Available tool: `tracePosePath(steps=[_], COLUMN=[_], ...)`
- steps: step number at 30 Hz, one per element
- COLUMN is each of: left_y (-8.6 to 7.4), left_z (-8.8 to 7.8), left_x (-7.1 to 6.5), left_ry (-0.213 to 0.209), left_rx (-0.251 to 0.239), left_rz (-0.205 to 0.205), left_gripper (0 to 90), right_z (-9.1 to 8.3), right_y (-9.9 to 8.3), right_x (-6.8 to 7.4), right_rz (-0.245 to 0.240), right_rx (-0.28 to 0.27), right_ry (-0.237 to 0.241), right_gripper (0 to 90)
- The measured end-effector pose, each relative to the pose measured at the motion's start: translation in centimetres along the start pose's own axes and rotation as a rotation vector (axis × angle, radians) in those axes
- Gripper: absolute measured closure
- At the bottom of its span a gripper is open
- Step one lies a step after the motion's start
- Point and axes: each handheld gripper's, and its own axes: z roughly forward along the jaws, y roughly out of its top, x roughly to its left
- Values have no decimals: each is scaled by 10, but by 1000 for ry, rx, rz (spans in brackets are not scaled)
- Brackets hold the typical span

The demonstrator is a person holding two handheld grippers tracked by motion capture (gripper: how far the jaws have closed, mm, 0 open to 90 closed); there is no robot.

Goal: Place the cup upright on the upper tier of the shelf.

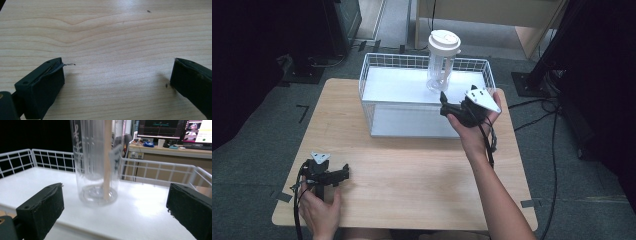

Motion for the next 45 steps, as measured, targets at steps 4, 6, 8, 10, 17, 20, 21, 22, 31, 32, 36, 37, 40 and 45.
tracePosePath(steps=[4,6,8,10,17,20,21,22,31,32,36,37,40,45], left_y=[0,0,0,0,0,0,0,0,0,0,0,0,0,0], left_z=[0,0,0,0,0,0,0,0,0,0,0,0,0,0], left_x=[0,0,0,0,0,0,0,0,0,0,0,0,0,0], left_ry=[0,0,0,-1,0,0,0,0,0,0,-1,-1,0,-1], left_rx=[-1,0,1,0,0,-1,-1,-1,0,0,-2,-1,-1,-2], left_rz=[-1,0,3,-1,-1,0,-1,-1,0,0,-1,-1,-2,-2], left_gripper=[0,0,0,0,0,0,0,0,0,0,0,0,0,0], right_z=[-23,-33,-45,-54,-85,-96,-99,-102,-134,-137,-152,-155,-164,-177], right_y=[-15,-22,-31,-39,-67,-77,-81,-84,-110,-113,-126,-129,-138,-147], right_x=[-8,-12,-18,-24,-47,-57,-61,-63,-86,-88,-101,-104,-112,-126], right_rz=[-13,-18,-15,-14,1,13,15,21,24,25,33,31,41,50], right_rx=[7,12,20,29,67,79,85,93,128,134,159,167,185,199], right_ry=[-4,-7,-14,-23,-61,-81,-92,-101,-146,-153,-173,-178,-198,-229], right_gripper=[14,14,14,14,14,14,14,14,14,14,14,14,14,14])
